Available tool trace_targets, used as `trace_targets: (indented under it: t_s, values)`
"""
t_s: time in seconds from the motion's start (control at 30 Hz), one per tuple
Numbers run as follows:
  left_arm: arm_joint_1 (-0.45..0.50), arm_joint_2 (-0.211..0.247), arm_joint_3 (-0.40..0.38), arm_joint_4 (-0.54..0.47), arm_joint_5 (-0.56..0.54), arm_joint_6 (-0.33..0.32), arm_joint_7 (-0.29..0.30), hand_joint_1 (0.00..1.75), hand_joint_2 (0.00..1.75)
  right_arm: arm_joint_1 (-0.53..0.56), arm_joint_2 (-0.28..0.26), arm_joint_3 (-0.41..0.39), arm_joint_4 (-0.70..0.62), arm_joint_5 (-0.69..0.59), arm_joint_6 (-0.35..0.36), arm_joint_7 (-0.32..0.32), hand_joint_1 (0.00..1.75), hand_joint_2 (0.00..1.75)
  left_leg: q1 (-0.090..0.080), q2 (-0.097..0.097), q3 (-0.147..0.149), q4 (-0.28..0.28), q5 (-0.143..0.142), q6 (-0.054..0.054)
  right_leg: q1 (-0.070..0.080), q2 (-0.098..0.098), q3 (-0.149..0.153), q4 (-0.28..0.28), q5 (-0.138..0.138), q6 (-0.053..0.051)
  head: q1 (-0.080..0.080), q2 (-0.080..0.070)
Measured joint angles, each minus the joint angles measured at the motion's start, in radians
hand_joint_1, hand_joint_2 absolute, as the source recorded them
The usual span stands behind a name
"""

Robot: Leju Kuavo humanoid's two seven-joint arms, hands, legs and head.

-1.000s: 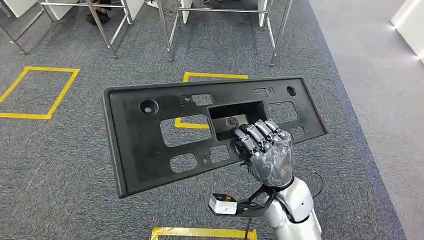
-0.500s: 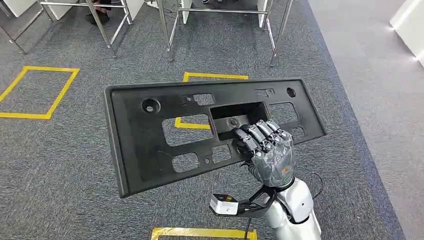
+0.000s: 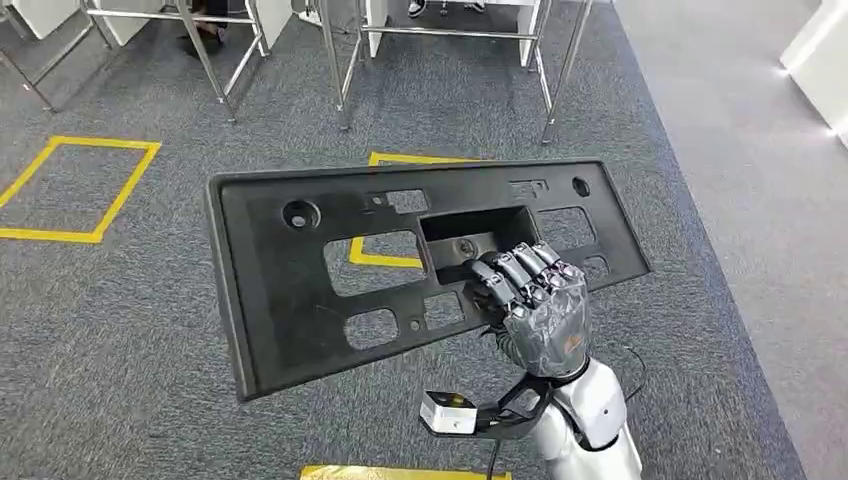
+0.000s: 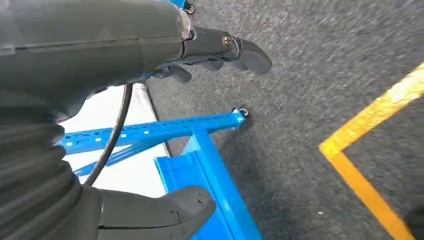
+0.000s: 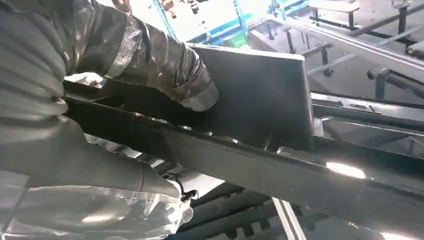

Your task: Take the parts from the cabinet and place them on the table.

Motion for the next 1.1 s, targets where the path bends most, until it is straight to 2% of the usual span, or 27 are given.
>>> trace_targets:
  t_s: [0.03,0.07,0.13,0.17,0.2,0.23,0.3,0.33,0.37,0.4,0.47,0.5,0.53,0.6,0.67,0.7,0.73,0.8,0.83,0.87,0.9,0.93,0.97,1.0,1.03,1.07,1.1]
  values:
    - [-0.001,0.000,0.000,0.000,-0.001,0.000,-0.001,0.00,1.75,-0.001,0.000,0.000,-0.001,0.000,0.000,-0.001,1.75,1.75,-0.006,0.001,-0.004,-0.001,-0.006,-0.010,0.005,-0.004,0.001,-0.004,-0.003,-0.028,-0.001,0.000]
    - [0.000,0.000,0.000,0.000,-0.001,0.000,0.000,0.00,1.75,0.003,0.000,0.000,-0.002,0.000,0.000,0.000,1.75,1.75,-0.009,0.006,0.000,-0.003,-0.015,-0.019,0.005,0.002,0.001,-0.002,0.006,-0.041,-0.001,0.000]
    - [-0.005,-0.001,0.000,0.000,-0.011,-0.031,0.017,0.00,1.75,0.001,0.001,-0.001,-0.002,-0.001,0.000,0.002,1.75,1.75,-0.001,0.006,0.022,0.004,-0.012,-0.032,0.006,0.013,0.015,0.001,-0.006,-0.065,-0.002,0.000]
    - [-0.013,-0.002,0.000,0.000,-0.016,-0.046,0.026,0.00,1.75,-0.001,0.003,-0.002,-0.002,0.000,0.000,0.002,1.75,1.75,0.003,-0.008,0.006,0.034,-0.016,-0.032,0.005,0.013,0.026,-0.006,-0.010,-0.073,-0.002,0.000]
    - [-0.019,-0.001,0.000,0.000,-0.019,-0.056,0.034,0.00,1.75,-0.006,0.005,-0.002,-0.002,0.000,0.000,0.002,1.75,1.75,0.001,-0.023,-0.029,0.098,-0.024,-0.027,0.008,0.014,0.035,-0.008,-0.015,-0.081,-0.002,0.000]
    - [-0.024,0.000,0.000,0.000,-0.020,-0.062,0.035,0.00,1.75,-0.010,0.006,-0.002,-0.002,0.000,0.000,0.002,1.75,1.75,-0.002,-0.029,-0.081,0.180,-0.045,-0.025,0.011,0.016,0.041,-0.008,-0.022,-0.089,-0.002,0.000]
    - [-0.026,0.003,0.000,0.000,-0.021,-0.070,0.042,0.00,1.75,-0.010,0.009,-0.002,0.000,0.000,0.000,0.001,1.75,1.75,-0.012,-0.036,-0.183,0.317,-0.114,-0.019,0.022,0.026,0.055,-0.008,-0.036,-0.100,-0.002,0.000]
    - [-0.026,0.004,0.000,0.000,-0.021,-0.072,0.044,0.00,1.75,-0.009,0.009,-0.002,0.001,0.000,0.000,0.001,1.75,1.75,-0.016,-0.037,-0.211,0.339,-0.126,-0.012,0.028,0.032,0.064,-0.008,-0.043,-0.102,-0.002,0.000]
    - [-0.025,0.004,0.000,0.000,-0.021,-0.072,0.046,0.00,1.75,-0.009,0.009,-0.002,0.001,0.000,0.000,0.001,1.75,1.75,-0.022,-0.037,-0.223,0.323,-0.114,-0.004,0.034,0.039,0.077,-0.008,-0.053,-0.105,-0.002,0.000]
    - [-0.025,0.004,0.000,0.000,-0.021,-0.071,0.047,0.00,1.75,-0.009,0.009,-0.002,0.001,0.000,0.000,0.001,1.75,1.75,-0.030,-0.038,-0.218,0.272,-0.077,0.009,0.040,0.043,0.092,-0.008,-0.063,-0.106,-0.002,0.000]
    - [-0.026,0.007,0.000,0.000,-0.021,-0.071,0.047,0.00,1.75,-0.010,0.012,-0.002,0.001,0.001,0.000,0.001,1.75,1.75,-0.051,-0.043,-0.185,0.121,0.054,0.045,0.052,0.047,0.123,-0.010,-0.084,-0.109,-0.002,0.000]
    - [-0.024,0.014,0.000,0.001,-0.021,-0.071,0.047,0.00,1.75,-0.011,0.012,-0.002,0.002,0.000,0.000,0.001,1.75,1.75,-0.062,-0.049,-0.182,0.068,0.114,0.064,0.053,0.047,0.129,-0.007,-0.091,-0.107,-0.002,0.000]
    - [-0.028,0.014,0.000,0.001,-0.021,-0.071,0.048,0.00,1.75,-0.010,0.013,-0.002,0.004,0.002,0.000,0.000,1.75,1.75,-0.064,-0.050,-0.179,0.063,0.081,0.060,0.055,0.055,0.130,-0.010,-0.099,-0.100,-0.002,0.000]
    - [-0.031,0.013,0.000,0.001,-0.022,-0.069,0.048,0.00,1.75,-0.011,0.013,-0.002,0.004,0.002,0.000,0.000,1.75,1.75,-0.066,-0.048,-0.166,0.043,0.093,0.059,0.053,0.052,0.139,-0.005,-0.099,-0.091,-0.002,0.000]
    - [-0.031,0.007,0.000,0.000,-0.023,-0.069,0.048,0.00,1.75,-0.013,0.014,-0.002,0.003,0.001,0.000,0.000,1.75,1.75,-0.053,-0.048,-0.131,0.022,0.094,0.061,0.056,0.050,0.137,0.011,-0.096,-0.082,-0.003,0.000]
    - [-0.032,0.010,0.000,0.000,-0.024,-0.069,0.048,0.00,1.75,-0.014,0.014,-0.002,0.003,0.001,0.000,0.000,1.75,1.75,-0.050,-0.047,-0.115,0.014,0.089,0.064,0.055,0.044,0.117,0.059,-0.098,-0.075,-0.001,0.000]
    - [-0.033,0.010,0.000,0.000,-0.024,-0.069,0.048,0.00,1.75,-0.017,0.014,-0.002,0.003,0.000,0.000,0.000,1.75,1.75,-0.049,-0.047,-0.107,0.010,0.084,0.066,0.048,0.040,0.079,0.119,-0.120,-0.066,-0.002,0.000]
    - [-0.034,0.010,0.000,0.000,-0.024,-0.068,0.048,0.00,1.75,-0.016,0.014,-0.002,0.004,0.001,0.000,0.000,1.75,1.75,-0.047,-0.047,-0.095,0.010,0.068,0.062,0.031,0.034,-0.017,0.246,-0.188,-0.049,-0.002,0.000]
    - [-0.032,0.010,0.000,0.000,-0.024,-0.069,0.048,0.00,1.75,-0.015,0.014,-0.002,0.006,0.001,0.000,0.000,1.75,1.75,-0.046,-0.047,-0.085,0.010,0.059,0.059,0.023,0.032,-0.053,0.279,-0.202,-0.041,-0.002,0.000]
    - [-0.031,0.010,0.000,0.000,-0.024,-0.069,0.048,0.00,1.75,-0.015,0.014,-0.002,0.007,0.001,0.000,0.000,1.75,1.75,-0.043,-0.047,-0.073,0.011,0.049,0.056,0.017,0.030,-0.066,0.269,-0.185,-0.035,-0.002,0.000]
    - [-0.030,0.010,0.000,0.000,-0.024,-0.070,0.048,0.00,1.75,-0.015,0.014,-0.002,0.008,0.000,0.000,0.000,1.75,1.75,-0.041,-0.047,-0.059,0.011,0.038,0.052,0.012,0.028,-0.059,0.218,-0.140,-0.030,-0.002,0.000]
    - [-0.029,0.008,0.000,0.000,-0.024,-0.069,0.048,0.00,1.75,-0.015,0.014,-0.002,0.008,0.000,0.000,0.000,1.75,1.75,-0.038,-0.047,-0.044,0.011,0.028,0.048,0.009,0.025,-0.037,0.148,-0.089,-0.027,-0.002,0.000]
    - [-0.030,0.007,0.000,0.000,-0.024,-0.069,0.048,0.00,1.75,-0.016,0.014,-0.002,0.008,0.000,0.000,0.000,1.75,1.75,-0.035,-0.047,-0.025,0.011,0.015,0.041,0.006,0.020,-0.006,0.053,-0.026,-0.025,-0.002,0.000]
    - [-0.029,0.006,0.000,0.000,-0.025,-0.069,0.048,0.00,1.75,-0.015,0.014,-0.002,0.009,0.000,0.000,0.000,1.75,1.75,-0.035,-0.046,-0.022,0.009,0.003,0.032,0.005,0.011,0.007,-0.003,0.032,-0.029,-0.001,0.000]
    - [-0.031,0.006,0.000,0.000,-0.025,-0.069,0.047,0.00,1.75,-0.017,0.014,-0.002,0.011,0.000,0.000,0.000,1.75,1.75,-0.035,-0.046,-0.016,0.009,-0.001,0.025,0.017,0.008,-0.003,-0.006,0.014,-0.036,-0.001,0.000]
    - [-0.032,0.006,0.000,0.000,-0.025,-0.069,0.047,0.00,1.75,-0.017,0.014,-0.002,0.011,0.001,0.000,0.000,1.75,1.75,-0.035,-0.045,-0.021,0.004,-0.003,0.019,0.022,0.011,-0.003,-0.004,0.016,-0.053,-0.002,0.000]
    - [-0.034,0.006,0.000,0.000,-0.025,-0.069,0.047,0.00,1.75,-0.015,0.014,-0.003,0.011,0.000,0.000,0.000,1.75,1.75,-0.036,-0.041,-0.013,0.004,-0.004,0.012,0.022,0.013,-0.005,-0.011,0.017,-0.060,-0.002,0.000]
